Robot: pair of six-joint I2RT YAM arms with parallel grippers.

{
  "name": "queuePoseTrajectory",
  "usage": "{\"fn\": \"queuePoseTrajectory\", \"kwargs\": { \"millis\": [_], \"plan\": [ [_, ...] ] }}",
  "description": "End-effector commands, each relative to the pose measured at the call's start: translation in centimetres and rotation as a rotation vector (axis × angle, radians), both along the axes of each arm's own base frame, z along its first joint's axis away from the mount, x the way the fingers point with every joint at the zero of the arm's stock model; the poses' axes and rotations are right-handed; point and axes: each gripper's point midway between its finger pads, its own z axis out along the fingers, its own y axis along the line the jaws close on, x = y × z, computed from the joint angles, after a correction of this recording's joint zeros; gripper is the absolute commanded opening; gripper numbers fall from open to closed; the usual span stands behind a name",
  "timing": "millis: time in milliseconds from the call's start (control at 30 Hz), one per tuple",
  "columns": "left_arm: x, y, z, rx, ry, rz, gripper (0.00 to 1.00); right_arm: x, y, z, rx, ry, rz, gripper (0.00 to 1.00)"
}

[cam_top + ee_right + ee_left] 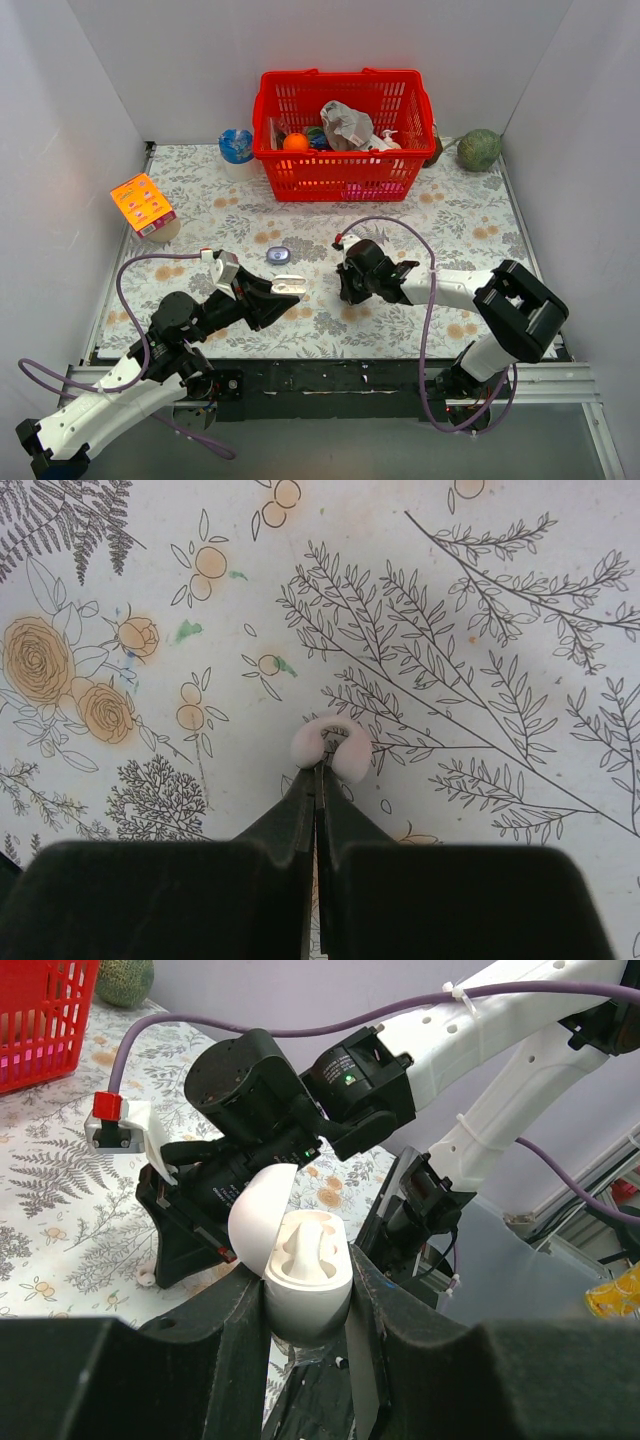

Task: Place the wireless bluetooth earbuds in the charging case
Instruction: Pick up the earbud from the center of the board.

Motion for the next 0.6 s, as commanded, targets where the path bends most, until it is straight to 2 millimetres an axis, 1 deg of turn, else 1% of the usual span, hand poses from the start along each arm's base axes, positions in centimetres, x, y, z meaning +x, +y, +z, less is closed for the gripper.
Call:
{"fn": "queuePoseTrajectory", "kwargs": {
  "millis": [0, 133, 200, 233, 267, 300, 367, 400, 467, 500, 567],
  "plan": [
    [0.0, 0.0, 0.2, 0.006, -0.022, 0.000, 0.00, 1.4, -1.7, -0.7, -0.116, -0.038, -0.011, 0.01],
    [-0.1, -0.1, 0.0, 0.009, -0.018, -0.006, 0.00, 1.8, -2.9, -1.1, -0.193, -0.055, -0.008, 0.01],
    [-0.1, -0.1, -0.1, 0.010, -0.017, -0.006, 0.00, 1.9, -3.2, -0.7, -0.195, -0.071, -0.014, 0.01],
    [-0.1, 0.0, -0.1, 0.009, -0.018, -0.006, 0.00, 1.8, -3.8, -0.8, -0.211, -0.073, -0.023, 0.01],
    [-0.1, 0.0, 0.0, 0.009, -0.018, -0.005, 0.00, 1.8, -3.9, -0.6, -0.208, -0.081, -0.027, 0.01],
    [-0.1, 0.0, -0.1, 0.009, -0.018, -0.005, 0.00, 1.9, -4.3, -0.6, -0.212, -0.082, -0.035, 0.06],
    [-0.1, 0.0, -0.1, 0.010, -0.017, -0.005, 0.00, 1.9, -5.0, -0.7, -0.223, -0.079, -0.049, 0.09],
    [0.0, -0.1, -0.1, 0.011, -0.016, -0.003, 0.00, 2.0, -5.3, -0.8, -0.226, -0.078, -0.059, 0.15],
    [-0.1, -0.1, -0.1, 0.013, -0.016, -0.008, 0.00, 2.1, -5.7, -0.7, -0.225, -0.078, -0.071, 0.21],
    [-0.1, -0.1, -0.1, 0.013, -0.016, -0.009, 0.00, 2.2, -6.0, -0.7, -0.226, -0.076, -0.082, 0.28],
    [-0.2, -0.1, -0.1, 0.011, -0.016, -0.013, 0.00, 2.3, -6.1, -0.4, -0.219, -0.083, -0.099, 0.36]
  ]
}}
